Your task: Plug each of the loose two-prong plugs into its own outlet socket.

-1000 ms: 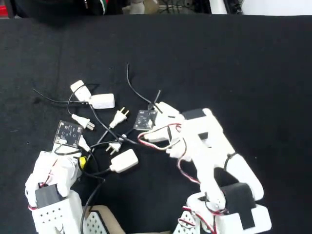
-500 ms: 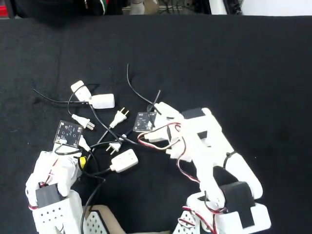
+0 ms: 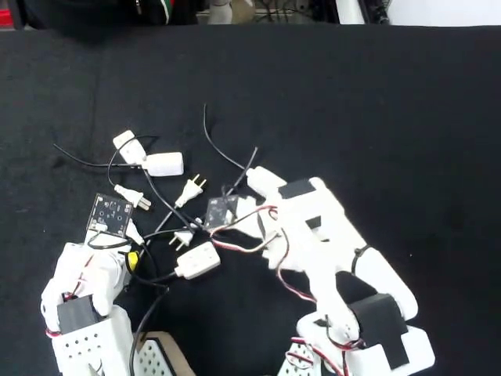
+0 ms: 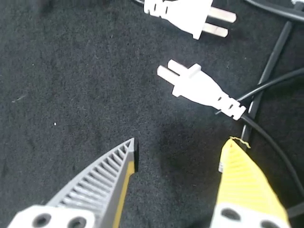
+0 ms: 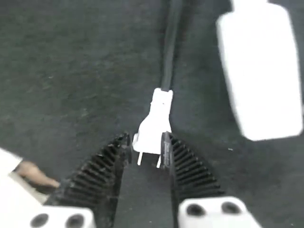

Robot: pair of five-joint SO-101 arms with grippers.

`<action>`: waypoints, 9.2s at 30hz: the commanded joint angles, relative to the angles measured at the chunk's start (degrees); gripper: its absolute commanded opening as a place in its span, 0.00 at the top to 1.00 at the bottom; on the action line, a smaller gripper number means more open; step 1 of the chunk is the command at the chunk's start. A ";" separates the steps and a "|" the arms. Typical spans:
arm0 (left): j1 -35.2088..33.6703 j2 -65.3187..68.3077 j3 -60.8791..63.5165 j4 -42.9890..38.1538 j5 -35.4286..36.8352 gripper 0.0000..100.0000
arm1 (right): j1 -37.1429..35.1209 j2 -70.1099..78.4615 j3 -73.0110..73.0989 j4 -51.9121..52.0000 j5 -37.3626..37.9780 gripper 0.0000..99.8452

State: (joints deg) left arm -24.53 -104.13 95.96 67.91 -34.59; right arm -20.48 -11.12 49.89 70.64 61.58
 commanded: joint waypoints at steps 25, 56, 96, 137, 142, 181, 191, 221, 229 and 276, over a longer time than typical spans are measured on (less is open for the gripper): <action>0.84 -0.18 0.40 0.35 -0.53 0.71 | 4.40 -5.14 5.76 -3.60 -9.85 0.90; 0.84 -0.18 0.40 0.35 -0.53 0.71 | -7.03 -5.23 7.16 0.09 -26.20 0.90; 0.84 -0.18 0.40 0.35 -0.26 0.71 | -9.05 4.88 7.87 -3.16 -26.46 0.84; 0.92 -0.18 0.48 0.35 -0.18 0.71 | -15.21 -2.07 7.78 1.58 -27.16 0.96; 0.92 -0.18 0.48 0.35 -0.18 0.71 | -11.08 -2.07 4.70 3.16 -31.12 0.99; 25.01 -0.35 -15.78 -0.26 21.63 0.71 | -22.15 -49.36 20.18 -50.20 -77.10 0.99; 26.59 -0.44 -16.13 -0.18 26.11 0.71 | -27.60 -49.36 22.55 -49.58 -77.19 0.99; 7.34 -0.35 -12.62 6.59 7.74 0.71 | -21.36 -30.11 2.51 -19.96 -77.27 0.99; 2.33 -0.26 -2.33 4.66 -0.35 0.71 | -25.85 -17.63 -0.31 -15.12 -79.12 0.99; 2.24 -0.26 -0.92 4.40 -0.53 0.71 | -22.51 -36.62 14.73 -20.31 -80.70 0.99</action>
State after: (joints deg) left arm -21.80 -104.40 95.52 73.27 -34.77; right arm -43.43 -45.41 64.57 50.51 -18.33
